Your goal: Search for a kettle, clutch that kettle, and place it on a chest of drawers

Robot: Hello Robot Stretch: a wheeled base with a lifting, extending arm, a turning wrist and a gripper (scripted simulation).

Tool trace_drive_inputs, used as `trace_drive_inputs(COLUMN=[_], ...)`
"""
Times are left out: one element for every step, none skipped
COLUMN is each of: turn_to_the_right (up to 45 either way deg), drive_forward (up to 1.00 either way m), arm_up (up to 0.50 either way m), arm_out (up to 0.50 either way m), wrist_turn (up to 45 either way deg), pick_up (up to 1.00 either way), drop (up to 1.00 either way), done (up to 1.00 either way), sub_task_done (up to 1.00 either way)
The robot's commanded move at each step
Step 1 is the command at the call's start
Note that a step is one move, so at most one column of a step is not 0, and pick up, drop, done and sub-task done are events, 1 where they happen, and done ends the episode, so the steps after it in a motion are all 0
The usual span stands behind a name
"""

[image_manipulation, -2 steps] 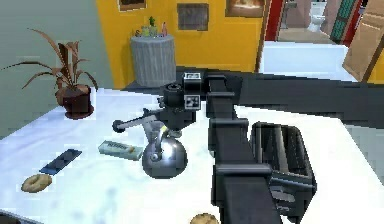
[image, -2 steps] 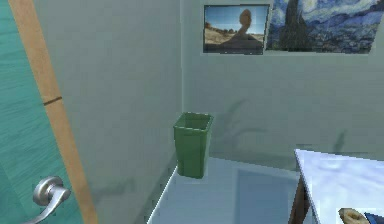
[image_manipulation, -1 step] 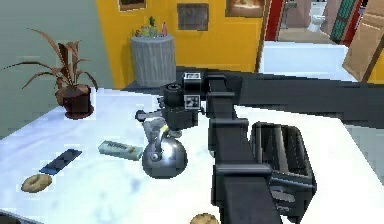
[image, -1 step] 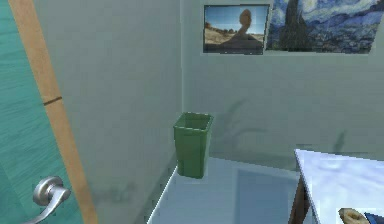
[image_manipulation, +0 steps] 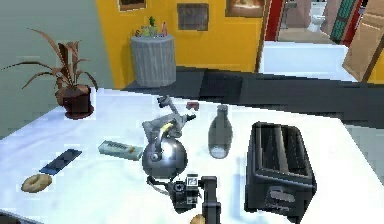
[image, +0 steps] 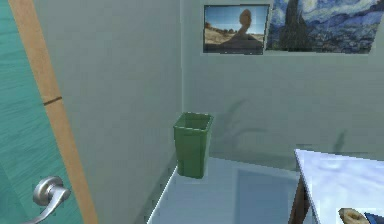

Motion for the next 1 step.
trace_drive_inputs(turn_to_the_right=[0.0], drive_forward=[0.00], arm_up=[0.00], arm_out=[0.00], wrist_turn=[0.0], pick_up=[1.00], drop=[0.00], done=[0.00], sub_task_done=[0.00])
